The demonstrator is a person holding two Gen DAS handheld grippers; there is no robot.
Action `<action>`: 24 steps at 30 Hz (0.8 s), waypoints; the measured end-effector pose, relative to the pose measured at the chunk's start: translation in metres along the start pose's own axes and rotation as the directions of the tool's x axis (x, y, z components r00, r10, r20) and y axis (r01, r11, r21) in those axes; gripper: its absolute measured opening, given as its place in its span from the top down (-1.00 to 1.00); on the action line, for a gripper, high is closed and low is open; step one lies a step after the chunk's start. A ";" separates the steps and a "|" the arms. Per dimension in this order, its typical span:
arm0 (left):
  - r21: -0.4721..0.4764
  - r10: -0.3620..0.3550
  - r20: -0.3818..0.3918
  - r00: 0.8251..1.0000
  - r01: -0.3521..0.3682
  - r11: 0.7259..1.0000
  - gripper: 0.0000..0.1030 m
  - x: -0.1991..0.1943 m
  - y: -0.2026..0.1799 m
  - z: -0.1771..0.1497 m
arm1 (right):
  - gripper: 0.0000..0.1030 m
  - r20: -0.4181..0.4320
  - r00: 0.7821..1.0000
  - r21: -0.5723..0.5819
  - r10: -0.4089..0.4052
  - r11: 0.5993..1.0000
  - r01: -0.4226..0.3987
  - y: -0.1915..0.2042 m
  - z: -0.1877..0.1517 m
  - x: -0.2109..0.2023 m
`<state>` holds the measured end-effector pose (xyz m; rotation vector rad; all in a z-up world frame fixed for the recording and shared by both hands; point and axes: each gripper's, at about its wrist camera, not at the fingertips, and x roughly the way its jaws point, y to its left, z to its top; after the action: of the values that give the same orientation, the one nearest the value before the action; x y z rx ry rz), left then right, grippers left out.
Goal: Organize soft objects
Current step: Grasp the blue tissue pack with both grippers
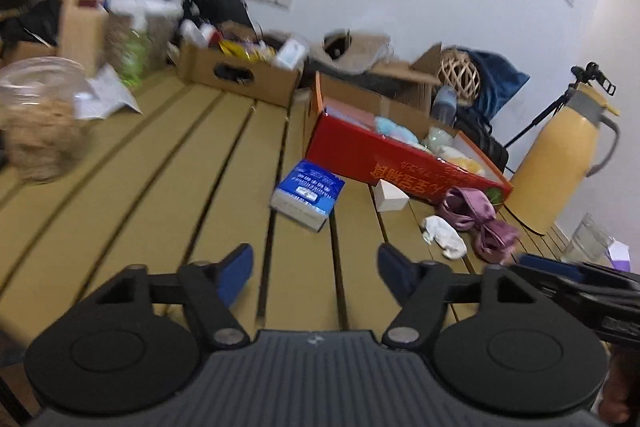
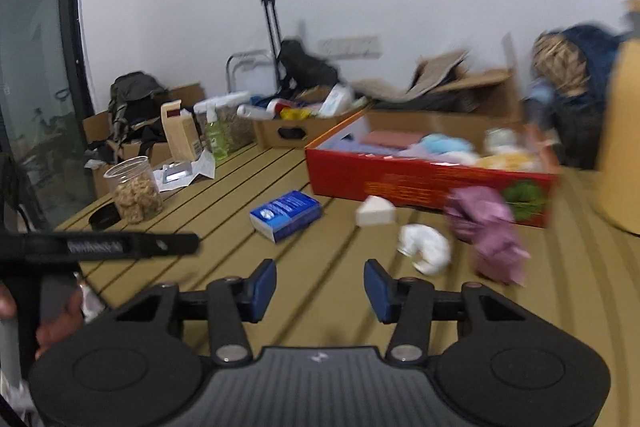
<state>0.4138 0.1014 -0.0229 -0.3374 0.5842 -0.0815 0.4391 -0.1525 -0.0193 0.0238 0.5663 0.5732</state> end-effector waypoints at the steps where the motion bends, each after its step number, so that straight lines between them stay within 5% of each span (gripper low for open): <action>1: -0.009 -0.004 -0.012 1.000 0.004 1.000 -0.11 0.014 0.002 0.007 | 0.18 -0.019 1.000 0.011 0.014 1.000 -0.014 -0.004 0.012 0.026; 3: -0.029 -0.012 -0.050 0.999 0.011 1.000 0.18 0.043 0.007 0.019 | 0.32 -0.052 0.998 0.016 0.044 0.999 -0.044 -0.008 0.032 0.073; 5: -0.077 -0.045 -0.078 0.996 0.039 0.996 0.25 0.067 0.016 0.027 | 0.34 -0.059 0.997 -0.013 0.056 0.998 -0.057 -0.007 0.049 0.111; 9: -0.173 -0.072 -0.096 0.993 0.055 0.983 0.28 0.093 0.036 0.029 | 0.32 -0.120 0.984 0.000 0.132 0.991 -0.133 -0.013 0.076 0.182; 14: -0.258 -0.144 -0.075 0.987 0.120 0.959 0.34 0.102 0.054 0.029 | 0.30 -0.184 0.960 0.100 0.209 0.976 -0.194 -0.028 0.074 0.222; 18: -0.277 -0.187 -0.080 0.979 0.158 0.948 0.34 0.102 0.051 0.028 | 0.45 -0.180 0.951 0.223 0.250 0.952 -0.208 -0.045 0.053 0.191; 24: -0.196 -0.353 -0.173 0.919 0.319 0.927 0.34 0.089 0.006 0.012 | 0.46 -0.152 0.972 0.314 0.179 0.941 -0.124 -0.059 -0.004 0.092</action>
<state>0.4949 0.0958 -0.0624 -0.5943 0.7356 -0.4074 0.5305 -0.1552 -0.0792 0.3125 0.8293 0.6386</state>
